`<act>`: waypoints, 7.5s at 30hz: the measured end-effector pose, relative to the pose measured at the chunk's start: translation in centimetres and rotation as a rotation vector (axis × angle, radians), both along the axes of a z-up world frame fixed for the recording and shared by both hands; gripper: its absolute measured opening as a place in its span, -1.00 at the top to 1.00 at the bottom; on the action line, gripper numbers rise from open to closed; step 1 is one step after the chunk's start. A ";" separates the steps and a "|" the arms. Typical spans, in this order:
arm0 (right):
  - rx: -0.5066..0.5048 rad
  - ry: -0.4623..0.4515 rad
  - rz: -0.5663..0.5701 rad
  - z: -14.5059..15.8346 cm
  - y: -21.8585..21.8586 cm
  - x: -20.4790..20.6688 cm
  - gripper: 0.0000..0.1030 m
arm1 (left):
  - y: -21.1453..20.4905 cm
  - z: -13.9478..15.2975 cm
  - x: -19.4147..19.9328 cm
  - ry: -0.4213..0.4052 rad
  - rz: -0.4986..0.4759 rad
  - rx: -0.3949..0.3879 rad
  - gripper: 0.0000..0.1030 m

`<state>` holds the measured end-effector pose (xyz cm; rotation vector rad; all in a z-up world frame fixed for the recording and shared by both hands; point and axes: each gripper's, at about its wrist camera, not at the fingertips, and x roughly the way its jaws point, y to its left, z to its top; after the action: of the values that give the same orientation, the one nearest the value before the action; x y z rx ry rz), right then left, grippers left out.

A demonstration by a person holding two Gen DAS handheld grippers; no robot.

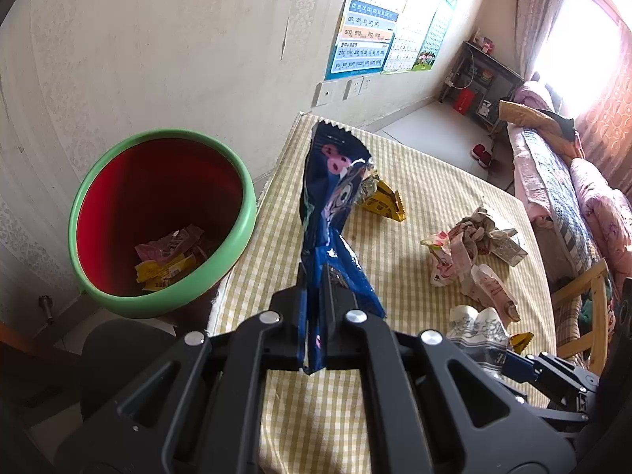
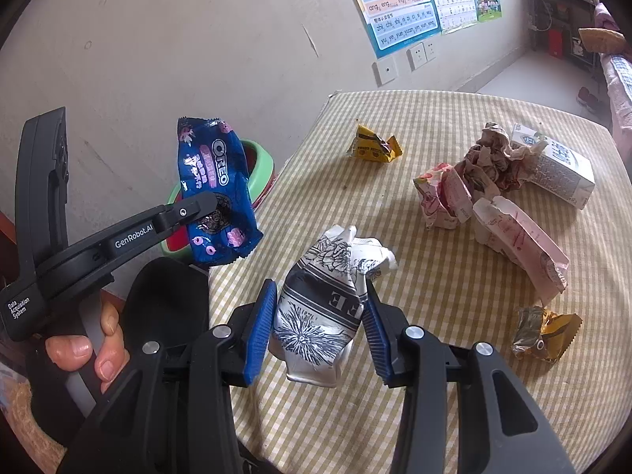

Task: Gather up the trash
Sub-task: 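Lift both held wrappers and carry them over the green bin, then open both tools to drop the wrappers into the bin, then grasp the pink-white paper packet with the right tool while the left tool grasps the pink snack bag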

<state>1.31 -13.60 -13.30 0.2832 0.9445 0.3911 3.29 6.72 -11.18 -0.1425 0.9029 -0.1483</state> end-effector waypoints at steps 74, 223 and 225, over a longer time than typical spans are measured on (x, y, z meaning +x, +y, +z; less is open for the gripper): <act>-0.040 -0.044 0.165 2.0 8.5 5.8 0.17 | 12.8 0.5 1.9 -0.028 0.288 0.008 0.93; 0.074 0.069 -0.261 -1.9 -13.6 -1.0 0.42 | -18.9 -8.0 8.9 0.267 -0.278 0.024 0.28; 0.077 0.069 -0.256 -2.1 -13.6 -0.7 0.42 | -18.4 -7.8 8.5 0.261 -0.275 0.023 0.44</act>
<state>0.62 -27.15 -15.36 0.4846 0.9482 0.1834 11.77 -11.66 -18.93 -0.0147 1.1820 -0.3813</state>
